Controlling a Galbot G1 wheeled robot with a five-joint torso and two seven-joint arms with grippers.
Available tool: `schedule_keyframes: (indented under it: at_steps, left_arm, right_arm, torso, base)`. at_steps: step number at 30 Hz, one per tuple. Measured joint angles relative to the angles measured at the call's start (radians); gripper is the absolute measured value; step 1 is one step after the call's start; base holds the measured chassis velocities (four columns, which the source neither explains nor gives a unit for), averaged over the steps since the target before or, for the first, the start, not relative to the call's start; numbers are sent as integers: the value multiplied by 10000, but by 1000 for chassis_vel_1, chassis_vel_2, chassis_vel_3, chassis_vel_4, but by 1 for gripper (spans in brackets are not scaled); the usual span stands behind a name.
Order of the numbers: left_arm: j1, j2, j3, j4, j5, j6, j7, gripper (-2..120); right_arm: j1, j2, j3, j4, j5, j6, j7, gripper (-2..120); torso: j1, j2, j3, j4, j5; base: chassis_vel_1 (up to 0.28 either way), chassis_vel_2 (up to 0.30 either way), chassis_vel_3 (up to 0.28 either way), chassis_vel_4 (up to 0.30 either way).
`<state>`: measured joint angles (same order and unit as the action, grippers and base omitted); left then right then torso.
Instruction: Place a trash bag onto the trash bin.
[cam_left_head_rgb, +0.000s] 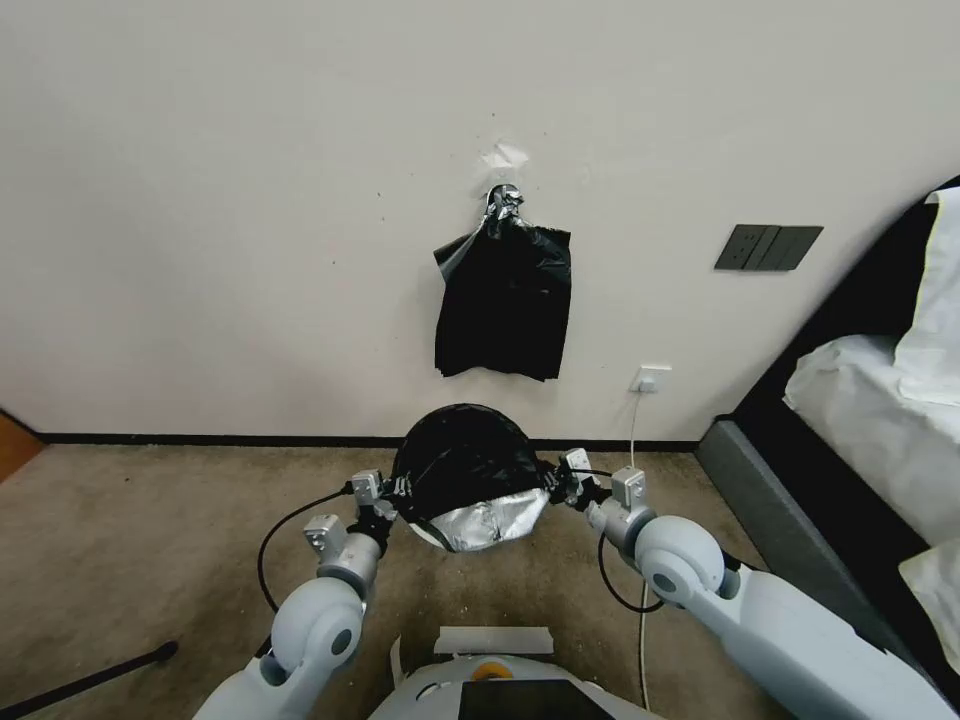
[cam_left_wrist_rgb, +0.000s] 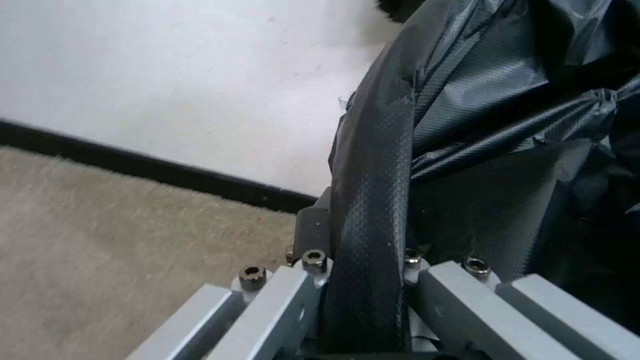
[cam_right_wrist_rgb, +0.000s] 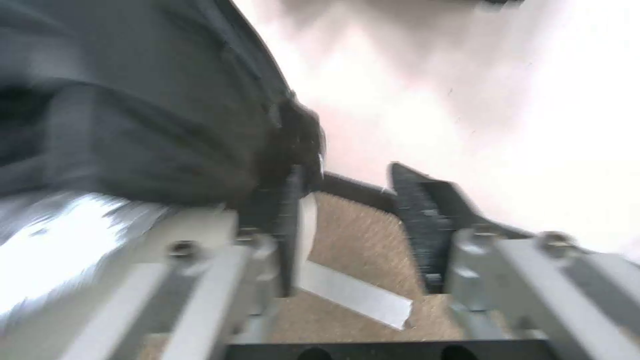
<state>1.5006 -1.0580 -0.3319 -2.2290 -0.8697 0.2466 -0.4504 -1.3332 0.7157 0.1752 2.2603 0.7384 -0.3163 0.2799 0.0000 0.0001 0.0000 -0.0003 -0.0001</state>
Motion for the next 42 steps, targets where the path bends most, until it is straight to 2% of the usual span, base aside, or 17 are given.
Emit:
schedule_keyframes:
  at_steps: [1,2,4,5,8,9,12,13,16,20,27,30,34,35,38,39,42]
  left_arm:
    - [-45,14,-21,13,-157,72,-125,1]
    - [-45,14,-21,13,-157,72,-125,1]
    - [-244,63,-98,41,-742,384,-570,1]
    - [-244,63,-98,41,-742,384,-570,1]
    - [-424,157,-134,35,-1085,726,-973,1]
    - [-424,157,-134,35,-1085,726,-973,1]
    - [-529,270,-112,-71,-1319,998,-1259,1]
    - [-529,270,-112,-71,-1319,998,-1259,1]
    - [-601,329,-51,-255,-1457,1230,-1478,1]
    - [-617,348,-7,-374,-1493,1335,-1535,1]
    - [-560,342,104,-432,-1476,1388,-1540,1]
    - [-550,327,154,-458,-1464,1398,-1540,1]
    - [-547,307,277,-575,-1439,1469,-1558,1]
    - [-547,307,277,-575,-1439,1469,-1558,1]
    - [-524,304,276,-614,-1435,1491,-1574,1]
    - [-524,304,276,-614,-1435,1491,-1574,1]
    - [-472,281,266,-667,-1427,1491,-1582,1]
  right_arm:
    - [-319,31,237,130,-259,118,-126,48]
    - [-319,31,237,130,-259,118,-126,48]
    - [-1466,162,934,530,-1809,829,-906,58]
    - [-1466,162,934,530,-1809,829,-906,58]
    - [-2853,310,1386,798,-4123,2139,-2013,73]
    - [-2853,310,1386,798,-4123,2139,-2013,73]
    - [-3828,583,1518,781,-6302,3225,-2855,88]
    - [-3828,583,1518,781,-6302,3225,-2855,88]
    - [-4040,834,1359,680,-7487,3711,-3145,99]
    - [-3987,1009,1130,672,-8046,3815,-3232,100]
    - [-3696,1212,826,693,-8355,3802,-3131,100]
    - [-3577,1218,779,668,-8501,3783,-3110,95]
    - [-3271,1176,705,476,-9490,3748,-3148,74]
    - [-3271,1176,705,476,-9490,3748,-3148,74]
    - [-3351,1097,787,428,-10010,3763,-3400,59]
    - [-3351,1097,787,428,-10010,3763,-3400,59]
    - [-3373,1055,795,420,-10137,3915,-3441,45]
  torso:
    - [0,0,0,0,0]
    - [0,0,0,0,0]
    - [0,0,0,4,0]
    - [0,0,0,4,0]
    - [0,0,-1,2,-1]
    - [0,0,-1,2,-1]
    - [0,0,0,1,1]
    - [0,0,0,1,1]
    - [0,-1,-1,3,1]
    - [0,0,0,5,1]
    - [0,0,-1,4,0]
    - [0,0,0,4,1]
    - [0,0,0,4,2]
    - [0,0,0,4,2]
    - [0,0,0,3,0]
    - [0,0,0,3,0]
    - [-1,0,0,3,1]
  base:
    - [0,0,0,0]
    - [0,0,0,0]
    - [0,0,0,0]
    - [0,0,0,0]
    - [0,0,0,0]
    - [0,0,0,0]
    - [0,0,0,0]
    - [0,0,0,0]
    - [0,0,0,0]
    - [0,0,0,0]
    - [0,0,0,0]
    - [0,0,0,0]
    - [0,0,0,0]
    - [0,0,0,0]
    - [0,0,0,0]
    - [0,0,0,0]
    - [0,0,0,0]
